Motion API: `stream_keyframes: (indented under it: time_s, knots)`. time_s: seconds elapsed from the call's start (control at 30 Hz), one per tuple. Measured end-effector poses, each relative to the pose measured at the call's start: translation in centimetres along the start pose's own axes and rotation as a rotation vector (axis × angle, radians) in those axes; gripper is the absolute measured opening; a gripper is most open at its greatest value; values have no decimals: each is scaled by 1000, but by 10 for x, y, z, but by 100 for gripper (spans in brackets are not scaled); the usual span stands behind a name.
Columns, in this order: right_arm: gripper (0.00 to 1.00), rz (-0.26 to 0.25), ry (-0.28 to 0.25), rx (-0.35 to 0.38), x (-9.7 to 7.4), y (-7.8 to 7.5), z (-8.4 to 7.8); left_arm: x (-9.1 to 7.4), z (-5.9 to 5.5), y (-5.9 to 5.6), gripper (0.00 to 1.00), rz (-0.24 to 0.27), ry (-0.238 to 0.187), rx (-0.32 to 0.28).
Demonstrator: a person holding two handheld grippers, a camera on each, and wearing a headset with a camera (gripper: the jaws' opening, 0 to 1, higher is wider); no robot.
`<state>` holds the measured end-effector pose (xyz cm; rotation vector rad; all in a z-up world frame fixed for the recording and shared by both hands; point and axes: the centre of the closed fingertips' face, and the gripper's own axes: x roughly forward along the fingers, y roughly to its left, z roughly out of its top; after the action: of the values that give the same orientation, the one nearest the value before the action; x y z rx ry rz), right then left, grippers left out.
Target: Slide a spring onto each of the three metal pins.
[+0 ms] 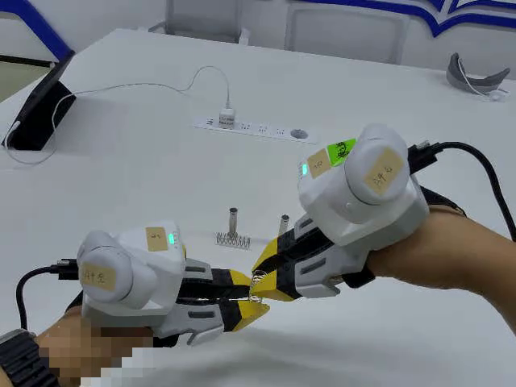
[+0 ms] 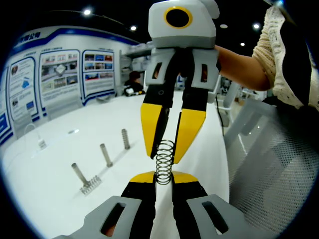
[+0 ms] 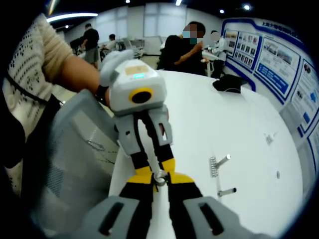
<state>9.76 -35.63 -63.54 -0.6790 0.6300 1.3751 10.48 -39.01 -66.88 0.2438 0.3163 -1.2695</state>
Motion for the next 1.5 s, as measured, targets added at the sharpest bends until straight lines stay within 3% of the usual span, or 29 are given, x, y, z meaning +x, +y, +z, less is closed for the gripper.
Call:
stream_keyframes:
  time_s: [0.43,1.13,1.5]
  knots:
    - [12,-46,-3,19,-4,-12,-2,-2,1,6,18,25,-12,-16]
    - [12,-122,15,73,-22,-39,-18,-23,-6,33,43,147,-35,-98]
    - [12,-152,12,101,-27,-53,-23,-31,-11,39,46,188,-47,-133]
